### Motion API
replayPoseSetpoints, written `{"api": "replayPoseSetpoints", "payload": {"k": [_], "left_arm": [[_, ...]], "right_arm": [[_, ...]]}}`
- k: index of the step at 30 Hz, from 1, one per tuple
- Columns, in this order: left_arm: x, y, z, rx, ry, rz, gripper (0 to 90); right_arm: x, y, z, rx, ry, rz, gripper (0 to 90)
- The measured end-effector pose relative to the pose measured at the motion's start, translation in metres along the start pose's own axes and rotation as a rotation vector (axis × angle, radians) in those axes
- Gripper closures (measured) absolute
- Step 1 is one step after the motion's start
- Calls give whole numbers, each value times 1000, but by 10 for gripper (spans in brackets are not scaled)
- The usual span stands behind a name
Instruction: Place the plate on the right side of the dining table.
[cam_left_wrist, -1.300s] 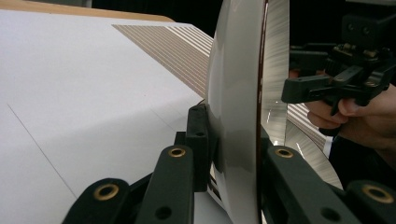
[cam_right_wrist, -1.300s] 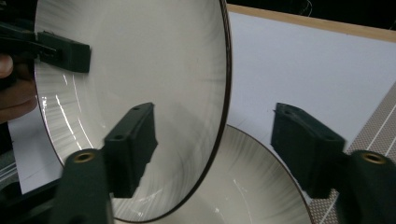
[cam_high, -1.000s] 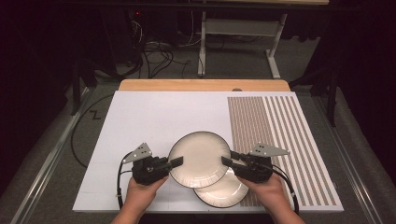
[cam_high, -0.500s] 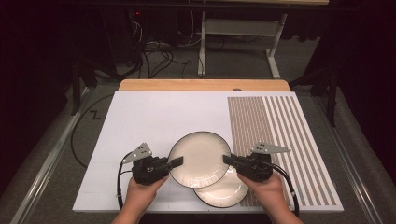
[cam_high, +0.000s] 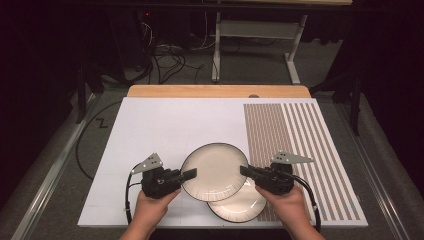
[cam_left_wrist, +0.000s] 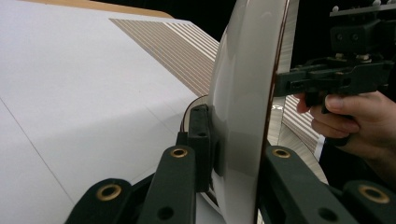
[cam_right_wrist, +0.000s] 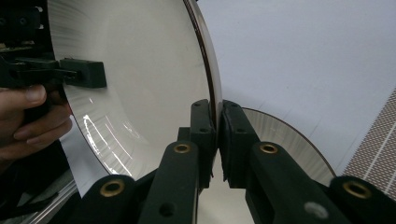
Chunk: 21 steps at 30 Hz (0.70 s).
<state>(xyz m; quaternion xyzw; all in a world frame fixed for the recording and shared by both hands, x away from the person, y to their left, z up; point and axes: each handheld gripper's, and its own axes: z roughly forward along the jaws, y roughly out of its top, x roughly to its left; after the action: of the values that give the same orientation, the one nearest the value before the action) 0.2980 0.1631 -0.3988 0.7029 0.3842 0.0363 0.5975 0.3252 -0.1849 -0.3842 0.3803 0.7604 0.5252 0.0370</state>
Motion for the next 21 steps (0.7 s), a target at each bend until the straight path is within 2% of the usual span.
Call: {"api": "replayPoseSetpoints", "payload": {"k": [9,12,21], "left_arm": [[-9,4,5,-9,17,18,800],[-13,7,10,2,27,39,800],[-18,18,22,-8,31,39,797]], "right_arm": [[-2,3,-9,-10,-17,-8,874],[-5,3,-11,-7,-24,-11,875],[-11,11,-22,-22,-41,-23,875]]}}
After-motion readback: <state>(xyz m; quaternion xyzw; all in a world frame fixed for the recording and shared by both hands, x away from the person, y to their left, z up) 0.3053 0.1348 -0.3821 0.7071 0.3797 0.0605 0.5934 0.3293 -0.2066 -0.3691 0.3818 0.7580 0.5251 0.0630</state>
